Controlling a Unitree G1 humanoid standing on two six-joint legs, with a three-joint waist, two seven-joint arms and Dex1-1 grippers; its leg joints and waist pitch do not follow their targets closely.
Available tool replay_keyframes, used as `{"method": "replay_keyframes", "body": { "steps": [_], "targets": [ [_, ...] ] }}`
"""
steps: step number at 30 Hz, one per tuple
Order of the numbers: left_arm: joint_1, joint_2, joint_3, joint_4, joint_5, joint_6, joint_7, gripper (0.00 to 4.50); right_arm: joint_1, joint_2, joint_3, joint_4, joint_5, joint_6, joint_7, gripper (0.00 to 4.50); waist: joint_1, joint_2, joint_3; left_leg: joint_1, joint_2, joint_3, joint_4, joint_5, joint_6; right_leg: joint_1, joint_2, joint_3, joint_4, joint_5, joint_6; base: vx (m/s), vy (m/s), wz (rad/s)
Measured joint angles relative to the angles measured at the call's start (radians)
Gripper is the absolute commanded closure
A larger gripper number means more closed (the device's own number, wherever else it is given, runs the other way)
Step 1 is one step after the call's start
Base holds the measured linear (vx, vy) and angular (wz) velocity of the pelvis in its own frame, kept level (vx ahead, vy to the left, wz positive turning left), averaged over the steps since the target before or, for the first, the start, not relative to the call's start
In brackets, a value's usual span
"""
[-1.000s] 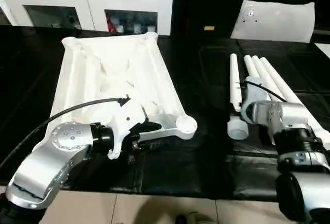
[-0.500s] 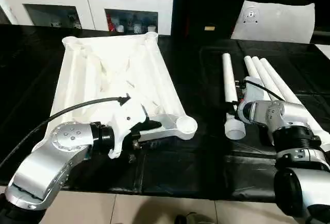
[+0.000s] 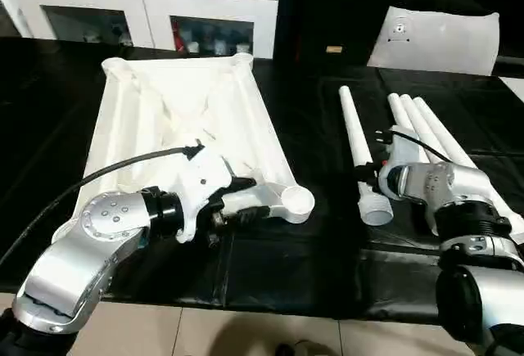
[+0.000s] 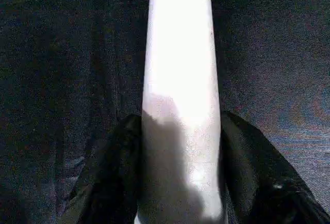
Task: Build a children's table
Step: Pick table leg
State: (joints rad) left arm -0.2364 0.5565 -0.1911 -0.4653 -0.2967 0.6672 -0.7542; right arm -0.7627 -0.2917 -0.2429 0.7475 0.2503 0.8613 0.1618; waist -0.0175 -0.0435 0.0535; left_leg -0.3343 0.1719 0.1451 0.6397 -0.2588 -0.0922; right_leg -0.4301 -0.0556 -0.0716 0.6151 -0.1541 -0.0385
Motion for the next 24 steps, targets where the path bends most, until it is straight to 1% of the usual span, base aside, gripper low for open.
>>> {"method": "replay_keyframes", "body": {
  "steps": [3,4,6,8,9,10,11,13,14,16,17,18,19,20,22,24],
  "targets": [
    [-0.023,-0.042,0.012,0.039,0.016,-0.005,0.046,2.06,0.047,0.001,-0.016,-0.054,0.020,-0.062,0.023,2.64,0.003,0.000,0.000,-0.001,0.000,0.000,0.000,0.000,0.000,0.000,0.000,0.000,0.000,0.000,0.000,0.000,0.000,0.00],
    [-0.043,-0.060,0.024,0.063,0.021,-0.012,0.072,2.06,0.068,0.005,-0.016,-0.086,0.021,-0.094,0.033,2.64,0.005,0.001,0.001,-0.001,0.000,0.000,0.000,0.000,0.000,-0.001,0.000,0.000,0.000,0.000,0.000,0.000,0.000,0.00],
    [-0.079,-0.082,0.042,0.096,0.028,-0.015,0.104,2.06,0.090,0.013,-0.026,-0.136,0.031,-0.129,0.046,2.64,0.007,0.003,0.002,-0.003,0.000,0.000,0.000,0.000,0.000,-0.003,0.000,0.000,0.000,0.000,0.000,0.000,0.000,0.00],
    [-0.117,-0.118,0.065,0.128,0.024,-0.003,0.137,2.06,0.104,0.035,-0.087,-0.217,0.105,-0.127,0.095,2.64,0.004,0.005,0.002,-0.004,0.001,0.001,0.000,0.001,0.001,-0.005,0.000,0.000,0.001,0.001,-0.001,0.000,0.000,0.00],
    [-0.128,-0.128,0.071,0.136,0.019,0.007,0.149,2.06,0.103,0.048,-0.104,-0.253,0.134,-0.130,0.117,2.64,0.002,0.005,0.002,-0.004,0.001,0.001,0.000,0.001,0.002,-0.005,0.001,0.000,0.001,0.001,-0.001,0.000,0.000,0.00],
    [-0.142,-0.155,0.083,0.144,0.002,0.031,0.161,1.79,0.111,0.056,-0.121,-0.310,0.176,-0.132,0.155,2.64,0.003,0.005,0.002,-0.004,0.002,0.001,-0.001,0.004,0.006,-0.005,0.001,0.000,0.001,0.002,-0.003,0.000,0.000,0.00],
    [-0.157,-0.185,0.098,0.159,-0.022,0.056,0.172,1.72,0.128,0.059,-0.125,-0.366,0.212,-0.132,0.194,2.64,0.008,0.005,0.002,-0.004,0.002,0.001,-0.002,0.005,0.008,-0.005,0.001,-0.001,0.000,0.002,-0.003,0.000,0.000,0.00],
    [-0.191,-0.244,0.150,0.193,-0.085,0.110,0.200,1.72,0.175,0.077,-0.121,-0.489,0.291,-0.126,0.284,2.64,0.016,0.005,0.002,-0.004,0.002,0.001,-0.003,0.005,0.009,-0.005,0.001,-0.001,-0.002,0.005,-0.007,0.000,0.000,0.00],
    [-0.210,-0.264,0.168,0.207,-0.109,0.126,0.210,1.67,0.195,0.083,-0.116,-0.524,0.315,-0.123,0.311,2.64,0.021,0.004,0.002,-0.005,0.002,0.001,-0.003,0.005,0.009,-0.005,0.001,-0.001,-0.003,0.005,-0.007,0.000,0.000,0.00],
    [-0.240,-0.294,0.201,0.216,-0.150,0.145,0.225,1.44,0.236,0.090,-0.100,-0.575,0.354,-0.119,0.352,2.64,0.025,0.004,0.002,-0.005,0.002,0.001,-0.003,0.005,0.009,-0.005,0.001,-0.001,-0.004,0.005,-0.007,0.000,0.000,0.00],
    [-0.265,-0.325,0.229,0.230,-0.183,0.157,0.238,1.40,0.275,0.095,-0.099,-0.619,0.384,-0.111,0.377,2.64,0.031,0.003,0.002,-0.006,0.002,0.001,-0.003,0.006,0.010,-0.005,0.001,-0.002,-0.005,0.004,-0.007,0.000,0.000,0.00],
    [-0.277,-0.338,0.245,0.236,-0.197,0.161,0.246,1.40,0.293,0.103,-0.093,-0.639,0.400,-0.104,0.394,2.64,0.035,0.003,0.002,-0.006,0.002,0.001,-0.003,0.006,0.010,-0.005,0.001,-0.002,-0.005,0.003,-0.004,0.000,0.000,0.00],
    [-0.302,-0.372,0.270,0.254,-0.231,0.181,0.259,1.40,0.322,0.107,-0.088,-0.683,0.423,-0.088,0.413,2.64,0.039,0.003,0.002,-0.007,0.002,0.001,-0.003,0.006,0.011,-0.005,0.000,-0.002,-0.005,0.001,-0.002,0.000,0.000,0.00],
    [-0.322,-0.400,0.296,0.270,-0.260,0.196,0.271,1.40,0.346,0.110,-0.081,-0.722,0.442,-0.078,0.430,2.64,0.047,0.003,0.002,-0.007,0.002,0.001,-0.003,0.006,0.011,-0.005,0.000,-0.002,-0.005,0.001,-0.001,0.000,0.000,0.00],
    [-0.361,-0.450,0.332,0.293,-0.320,0.225,0.291,1.40,0.372,0.124,-0.058,-0.786,0.478,-0.063,0.462,2.64,0.051,0.003,0.002,-0.007,0.002,0.001,-0.003,0.006,0.011,-0.005,0.000,-0.002,-0.005,0.001,-0.001,0.000,0.000,0.00],
    [-0.380,-0.478,0.344,0.297,-0.358,0.244,0.303,1.40,0.380,0.126,-0.044,-0.825,0.504,-0.058,0.481,2.64,0.051,0.003,0.002,-0.007,0.002,0.001,-0.003,0.006,0.011,-0.005,0.000,-0.002,-0.005,0.001,-0.001,0.000,0.000,0.00]
  ]
}}
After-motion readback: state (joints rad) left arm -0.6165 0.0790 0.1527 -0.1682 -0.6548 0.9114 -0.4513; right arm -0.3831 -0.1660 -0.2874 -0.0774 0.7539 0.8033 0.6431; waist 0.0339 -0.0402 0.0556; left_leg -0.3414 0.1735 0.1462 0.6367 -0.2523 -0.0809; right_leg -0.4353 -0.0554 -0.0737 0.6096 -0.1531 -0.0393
